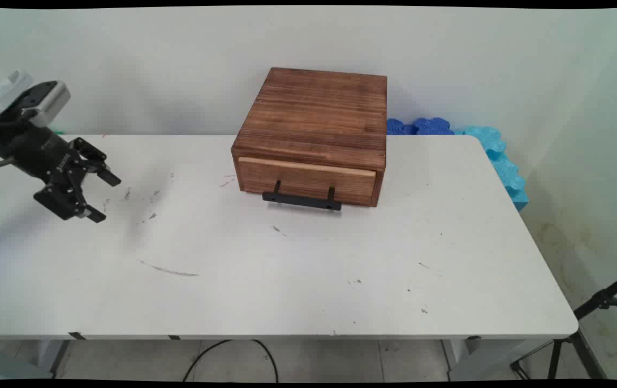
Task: Open the drawer
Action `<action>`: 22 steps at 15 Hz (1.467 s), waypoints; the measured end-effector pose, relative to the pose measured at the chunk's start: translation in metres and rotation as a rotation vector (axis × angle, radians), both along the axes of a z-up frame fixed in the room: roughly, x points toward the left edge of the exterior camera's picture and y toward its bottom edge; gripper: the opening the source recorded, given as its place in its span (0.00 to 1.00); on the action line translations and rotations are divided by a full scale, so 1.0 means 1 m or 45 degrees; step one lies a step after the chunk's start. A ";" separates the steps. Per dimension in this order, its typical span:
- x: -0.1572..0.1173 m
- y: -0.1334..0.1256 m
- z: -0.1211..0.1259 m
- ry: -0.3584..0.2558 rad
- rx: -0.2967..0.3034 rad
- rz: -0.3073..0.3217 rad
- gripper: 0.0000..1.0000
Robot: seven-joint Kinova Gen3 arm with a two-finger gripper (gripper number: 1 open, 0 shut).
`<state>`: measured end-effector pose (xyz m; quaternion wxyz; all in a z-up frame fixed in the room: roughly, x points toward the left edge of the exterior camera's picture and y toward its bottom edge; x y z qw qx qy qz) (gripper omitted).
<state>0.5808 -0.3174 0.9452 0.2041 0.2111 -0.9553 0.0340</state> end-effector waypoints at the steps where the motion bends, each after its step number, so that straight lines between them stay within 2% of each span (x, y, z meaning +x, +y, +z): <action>1: -0.003 -0.002 -0.001 -0.003 -0.007 -0.001 1.00; 6: -0.028 -0.020 -0.004 -0.018 -0.052 -0.013 1.00; 9: -0.053 -0.034 -0.008 -0.025 -0.082 -0.034 1.00; 22: -0.187 -0.098 -0.029 -0.030 -0.199 -0.143 1.00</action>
